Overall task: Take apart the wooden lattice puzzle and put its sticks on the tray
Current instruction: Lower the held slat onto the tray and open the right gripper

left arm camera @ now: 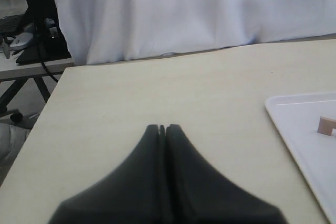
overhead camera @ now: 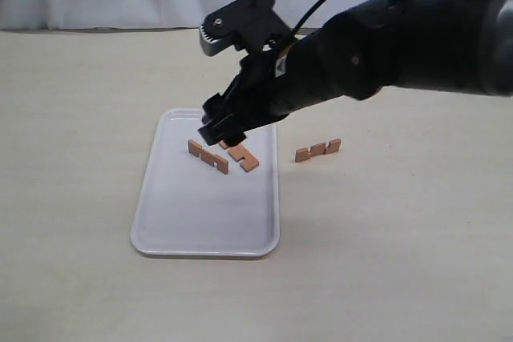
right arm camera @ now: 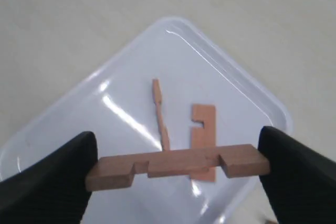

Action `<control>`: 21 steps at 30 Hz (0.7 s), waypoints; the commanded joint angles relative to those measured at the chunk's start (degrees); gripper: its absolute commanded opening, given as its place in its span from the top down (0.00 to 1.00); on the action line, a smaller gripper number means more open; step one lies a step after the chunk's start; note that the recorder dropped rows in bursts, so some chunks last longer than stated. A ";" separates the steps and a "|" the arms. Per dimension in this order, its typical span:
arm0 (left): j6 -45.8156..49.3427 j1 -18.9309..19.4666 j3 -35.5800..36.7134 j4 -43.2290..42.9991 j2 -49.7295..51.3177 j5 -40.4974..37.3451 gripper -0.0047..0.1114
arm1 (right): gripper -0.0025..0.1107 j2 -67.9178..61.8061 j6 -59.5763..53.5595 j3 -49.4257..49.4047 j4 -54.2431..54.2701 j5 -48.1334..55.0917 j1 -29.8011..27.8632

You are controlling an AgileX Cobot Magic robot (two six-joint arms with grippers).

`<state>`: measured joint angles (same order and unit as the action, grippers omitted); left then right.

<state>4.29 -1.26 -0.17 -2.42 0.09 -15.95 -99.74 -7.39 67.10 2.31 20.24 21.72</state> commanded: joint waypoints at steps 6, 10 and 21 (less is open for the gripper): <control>0.07 -0.12 0.17 0.02 -0.09 0.68 0.96 | 0.94 -7.39 3.99 0.16 0.07 -17.53 0.78; 0.07 -0.12 0.17 0.02 -0.09 0.68 0.96 | 0.94 -11.70 3.99 0.16 0.07 -23.05 0.78; 0.07 -0.12 0.17 0.02 -0.09 0.48 0.96 | 0.94 -19.13 3.99 0.16 9.72 -27.29 -1.94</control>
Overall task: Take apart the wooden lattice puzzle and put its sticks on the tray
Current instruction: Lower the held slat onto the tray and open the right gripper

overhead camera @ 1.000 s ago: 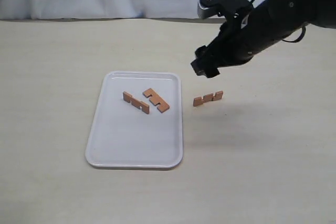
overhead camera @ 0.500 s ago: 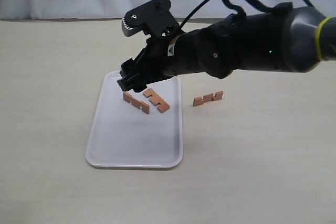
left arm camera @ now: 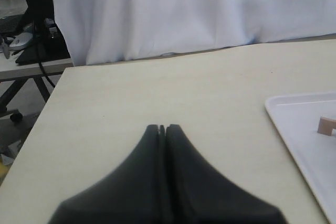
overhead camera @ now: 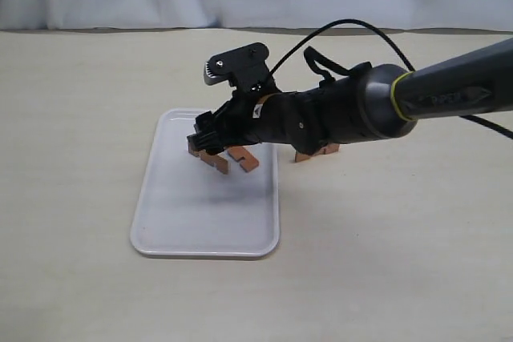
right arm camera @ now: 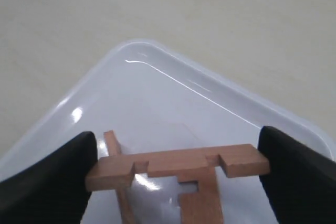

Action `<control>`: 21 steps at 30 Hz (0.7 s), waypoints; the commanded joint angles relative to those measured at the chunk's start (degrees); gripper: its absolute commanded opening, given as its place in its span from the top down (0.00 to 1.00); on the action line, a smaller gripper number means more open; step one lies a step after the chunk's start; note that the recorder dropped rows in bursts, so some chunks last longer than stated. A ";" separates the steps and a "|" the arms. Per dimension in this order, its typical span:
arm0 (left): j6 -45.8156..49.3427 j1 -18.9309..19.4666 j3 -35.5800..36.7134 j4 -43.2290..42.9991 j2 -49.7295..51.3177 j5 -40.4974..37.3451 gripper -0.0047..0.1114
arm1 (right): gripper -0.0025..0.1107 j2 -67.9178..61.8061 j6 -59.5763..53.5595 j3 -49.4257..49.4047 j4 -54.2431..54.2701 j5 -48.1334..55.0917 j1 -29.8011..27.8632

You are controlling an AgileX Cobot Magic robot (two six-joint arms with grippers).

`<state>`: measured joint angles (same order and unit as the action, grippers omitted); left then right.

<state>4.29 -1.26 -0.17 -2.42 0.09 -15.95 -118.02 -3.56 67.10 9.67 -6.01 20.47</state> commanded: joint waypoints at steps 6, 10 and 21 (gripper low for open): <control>0.07 -0.12 0.17 0.02 -0.09 0.48 0.96 | 0.76 -1.08 0.16 0.16 2.35 -0.74 -0.32; 0.07 -0.12 0.17 0.02 -0.09 0.48 0.96 | 0.51 -0.46 0.16 0.16 2.35 1.70 -0.32; 0.07 -0.12 0.17 0.02 -0.09 0.48 0.96 | 0.28 10.64 -0.23 0.16 2.24 9.78 -0.32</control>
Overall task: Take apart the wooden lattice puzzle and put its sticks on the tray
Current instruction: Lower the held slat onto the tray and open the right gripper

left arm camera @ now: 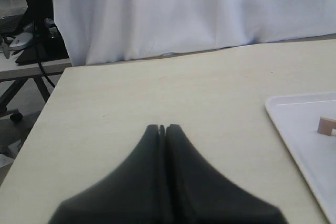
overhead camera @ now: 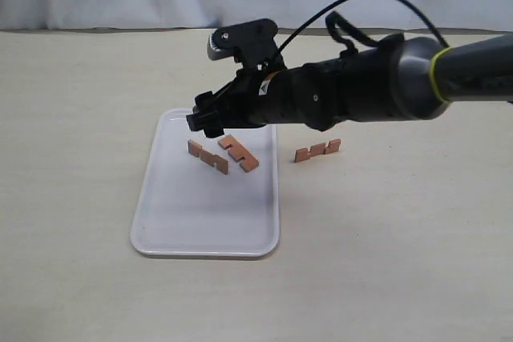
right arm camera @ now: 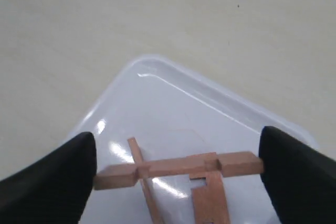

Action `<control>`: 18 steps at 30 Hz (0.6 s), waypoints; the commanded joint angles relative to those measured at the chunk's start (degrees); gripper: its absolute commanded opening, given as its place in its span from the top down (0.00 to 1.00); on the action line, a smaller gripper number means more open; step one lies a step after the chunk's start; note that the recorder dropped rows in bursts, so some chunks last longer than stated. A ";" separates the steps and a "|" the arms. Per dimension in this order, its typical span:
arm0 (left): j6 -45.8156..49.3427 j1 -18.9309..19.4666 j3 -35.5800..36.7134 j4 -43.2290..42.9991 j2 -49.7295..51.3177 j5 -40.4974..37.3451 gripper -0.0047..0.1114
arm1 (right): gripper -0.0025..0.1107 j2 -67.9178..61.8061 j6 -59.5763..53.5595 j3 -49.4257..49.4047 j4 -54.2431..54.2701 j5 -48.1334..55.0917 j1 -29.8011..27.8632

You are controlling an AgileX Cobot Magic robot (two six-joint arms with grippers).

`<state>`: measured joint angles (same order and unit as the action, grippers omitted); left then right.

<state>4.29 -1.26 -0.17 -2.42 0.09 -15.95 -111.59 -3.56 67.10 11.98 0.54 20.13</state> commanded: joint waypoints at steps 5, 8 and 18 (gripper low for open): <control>0.07 -0.12 0.17 0.02 -0.09 0.48 0.96 | 0.28 6.44 -0.10 0.16 -0.07 7.99 0.02; 0.07 -0.12 0.17 0.02 -0.09 0.59 0.96 | 0.28 6.44 -0.29 0.16 0.45 10.96 0.02; 0.07 -0.12 0.17 0.02 -0.09 0.48 0.96 | 0.28 16.15 -5.28 0.16 -5.98 20.20 -0.13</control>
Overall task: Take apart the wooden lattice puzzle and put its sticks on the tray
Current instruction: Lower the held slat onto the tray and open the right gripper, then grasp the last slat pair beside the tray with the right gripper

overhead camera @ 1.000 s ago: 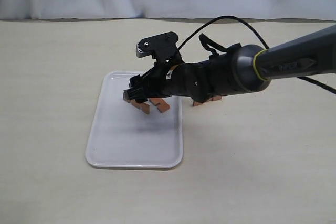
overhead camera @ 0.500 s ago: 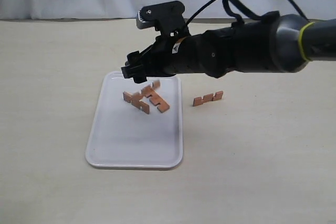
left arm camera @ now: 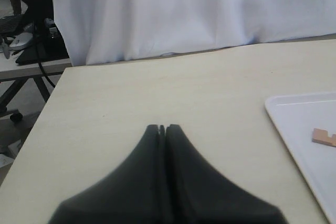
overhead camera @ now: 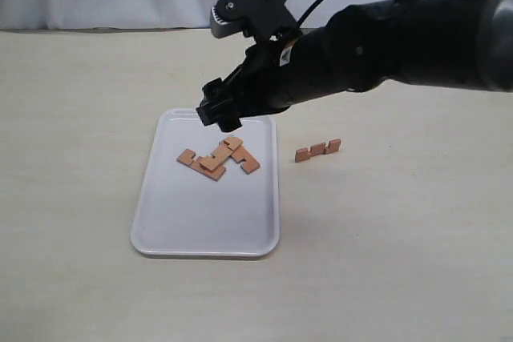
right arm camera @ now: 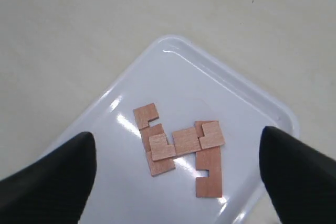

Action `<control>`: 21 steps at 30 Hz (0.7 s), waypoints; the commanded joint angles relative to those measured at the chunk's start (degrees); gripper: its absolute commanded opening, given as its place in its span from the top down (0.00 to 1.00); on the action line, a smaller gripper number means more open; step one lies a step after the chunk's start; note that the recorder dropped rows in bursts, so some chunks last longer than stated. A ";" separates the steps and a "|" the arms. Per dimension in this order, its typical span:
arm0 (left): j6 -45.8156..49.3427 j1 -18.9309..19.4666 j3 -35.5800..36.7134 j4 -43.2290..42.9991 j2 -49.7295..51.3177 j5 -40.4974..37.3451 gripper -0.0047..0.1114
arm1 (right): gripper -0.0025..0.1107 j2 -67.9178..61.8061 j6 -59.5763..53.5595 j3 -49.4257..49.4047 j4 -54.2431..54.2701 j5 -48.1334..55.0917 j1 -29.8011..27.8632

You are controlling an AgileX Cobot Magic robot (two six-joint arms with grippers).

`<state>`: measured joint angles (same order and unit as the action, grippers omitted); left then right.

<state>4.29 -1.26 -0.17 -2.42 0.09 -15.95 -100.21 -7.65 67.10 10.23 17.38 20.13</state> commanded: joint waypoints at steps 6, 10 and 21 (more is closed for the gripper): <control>0.07 -0.12 0.17 0.02 -0.09 0.48 0.96 | 0.28 8.02 5.31 0.16 -12.54 10.83 -3.39; 0.07 -0.12 0.17 0.02 -0.09 0.48 0.96 | 0.28 7.09 12.45 0.04 -14.94 15.69 -8.18; 0.07 -0.12 0.17 0.02 -0.09 0.48 0.96 | 0.15 -4.25 17.12 -0.11 -15.86 18.84 -12.01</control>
<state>4.29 -1.26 -0.17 -2.42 0.09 -15.95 -101.96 9.00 67.10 -4.73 37.09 8.35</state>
